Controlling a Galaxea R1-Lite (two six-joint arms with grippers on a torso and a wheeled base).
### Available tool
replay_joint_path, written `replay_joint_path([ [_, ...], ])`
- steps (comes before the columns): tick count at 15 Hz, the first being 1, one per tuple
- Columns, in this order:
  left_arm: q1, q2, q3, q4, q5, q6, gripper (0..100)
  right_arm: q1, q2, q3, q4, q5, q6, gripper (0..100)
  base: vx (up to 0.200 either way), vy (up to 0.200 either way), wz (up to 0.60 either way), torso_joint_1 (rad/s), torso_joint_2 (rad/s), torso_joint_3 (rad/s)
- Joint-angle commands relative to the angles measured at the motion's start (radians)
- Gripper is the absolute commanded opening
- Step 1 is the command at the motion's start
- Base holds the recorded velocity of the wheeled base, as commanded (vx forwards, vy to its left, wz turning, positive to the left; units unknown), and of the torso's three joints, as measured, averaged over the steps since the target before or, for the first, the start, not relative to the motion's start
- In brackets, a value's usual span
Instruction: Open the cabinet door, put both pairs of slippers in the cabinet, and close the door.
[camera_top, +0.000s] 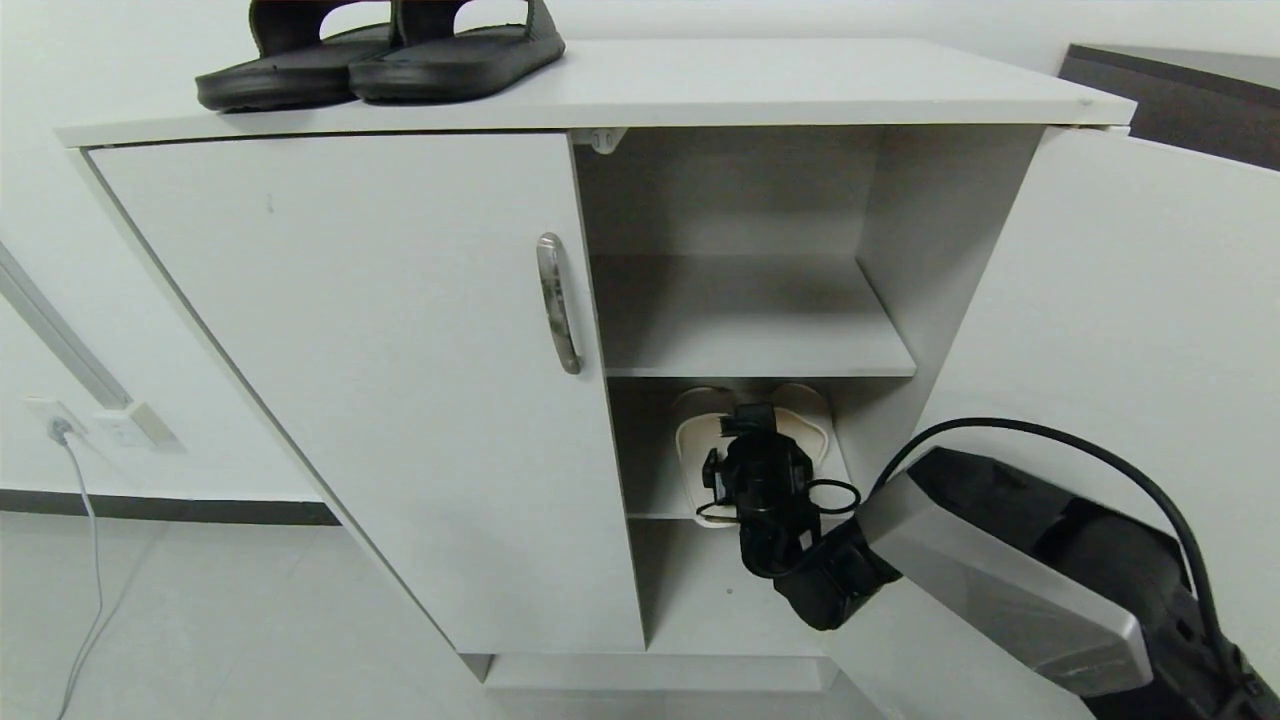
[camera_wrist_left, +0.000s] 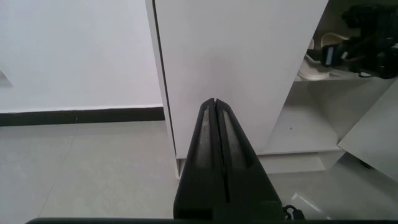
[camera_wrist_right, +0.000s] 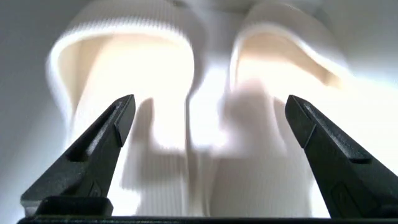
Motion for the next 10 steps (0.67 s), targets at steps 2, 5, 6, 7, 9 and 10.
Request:
replay_joint_path([
  [2,0.000,0.001,0.000,0.000,0.000,0.000,0,0.084,-0.232,0.375,-0.138,-0.004,0.010,100,0.000,0.000,0.00,0.000,0.00,0.000],
  [5,0.000,0.001,0.000,0.000,0.000,0.000,0,0.129,-0.312,0.605,-0.301,-0.003,0.007,100,0.000,0.000,0.00,0.000,0.00,0.000],
  [6,0.000,0.001,0.000,0.000,0.000,0.000,0,0.129,-0.326,0.636,-0.319,-0.001,0.008,100,0.000,0.000,0.00,0.000,0.00,0.000],
  [7,0.000,0.001,0.000,0.000,0.000,0.000,0,0.127,-0.327,0.637,-0.319,-0.001,0.007,100,0.000,0.000,0.00,0.000,0.00,0.000],
  [9,0.000,0.001,0.000,0.000,0.000,0.000,0,0.127,-0.329,0.639,-0.319,0.002,0.002,100,0.000,0.000,0.00,0.000,0.00,0.000],
  [10,0.000,0.001,0.000,0.000,0.000,-0.001,0,0.127,-0.329,0.637,-0.319,0.002,0.001,100,0.000,0.000,0.00,0.000,0.00,0.000],
])
